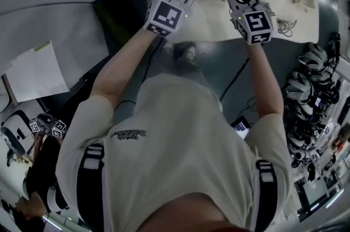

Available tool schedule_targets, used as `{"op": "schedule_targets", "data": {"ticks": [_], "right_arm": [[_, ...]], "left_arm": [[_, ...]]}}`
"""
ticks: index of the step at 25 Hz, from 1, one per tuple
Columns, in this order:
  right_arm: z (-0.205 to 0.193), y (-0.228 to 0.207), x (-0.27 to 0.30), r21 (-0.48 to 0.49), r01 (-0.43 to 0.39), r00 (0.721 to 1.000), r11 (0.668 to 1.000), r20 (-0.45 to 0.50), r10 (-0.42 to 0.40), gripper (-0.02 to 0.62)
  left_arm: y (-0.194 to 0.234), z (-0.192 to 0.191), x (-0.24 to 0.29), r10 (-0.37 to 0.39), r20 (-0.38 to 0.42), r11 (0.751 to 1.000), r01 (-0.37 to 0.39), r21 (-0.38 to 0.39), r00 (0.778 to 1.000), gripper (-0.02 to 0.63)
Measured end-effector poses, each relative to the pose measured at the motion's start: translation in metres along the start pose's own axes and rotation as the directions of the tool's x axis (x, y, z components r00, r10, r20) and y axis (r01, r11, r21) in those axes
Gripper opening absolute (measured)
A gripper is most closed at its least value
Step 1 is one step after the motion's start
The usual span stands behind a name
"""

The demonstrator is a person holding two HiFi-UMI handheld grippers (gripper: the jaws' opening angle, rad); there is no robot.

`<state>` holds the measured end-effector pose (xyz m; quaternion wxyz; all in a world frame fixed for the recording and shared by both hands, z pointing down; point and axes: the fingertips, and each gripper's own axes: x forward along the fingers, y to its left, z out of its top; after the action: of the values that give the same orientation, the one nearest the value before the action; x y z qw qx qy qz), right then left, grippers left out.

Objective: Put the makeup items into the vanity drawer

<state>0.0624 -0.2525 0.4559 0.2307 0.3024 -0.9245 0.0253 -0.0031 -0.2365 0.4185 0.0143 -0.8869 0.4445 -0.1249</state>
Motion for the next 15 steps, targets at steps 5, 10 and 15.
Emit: {"op": "schedule_targets", "data": {"ticks": [5,10,15], "right_arm": [[-0.039,-0.008,0.029,-0.02,-0.041,0.999,0.999,-0.035,0.04,0.032],[-0.065,-0.005,0.05,-0.056,-0.091,0.995,0.994,-0.048,0.088,0.034],[-0.09,-0.013,0.061,-0.072,-0.099,0.99,0.992,-0.103,0.092,0.034]], "left_arm": [[-0.009,-0.055,0.03,-0.045,-0.093,0.998,0.041,-0.042,0.995,0.012],[-0.017,-0.088,0.045,-0.067,-0.139,0.996,0.06,-0.06,0.988,0.012],[-0.022,-0.114,0.055,-0.075,-0.18,0.995,0.062,-0.076,0.981,0.012]]}}
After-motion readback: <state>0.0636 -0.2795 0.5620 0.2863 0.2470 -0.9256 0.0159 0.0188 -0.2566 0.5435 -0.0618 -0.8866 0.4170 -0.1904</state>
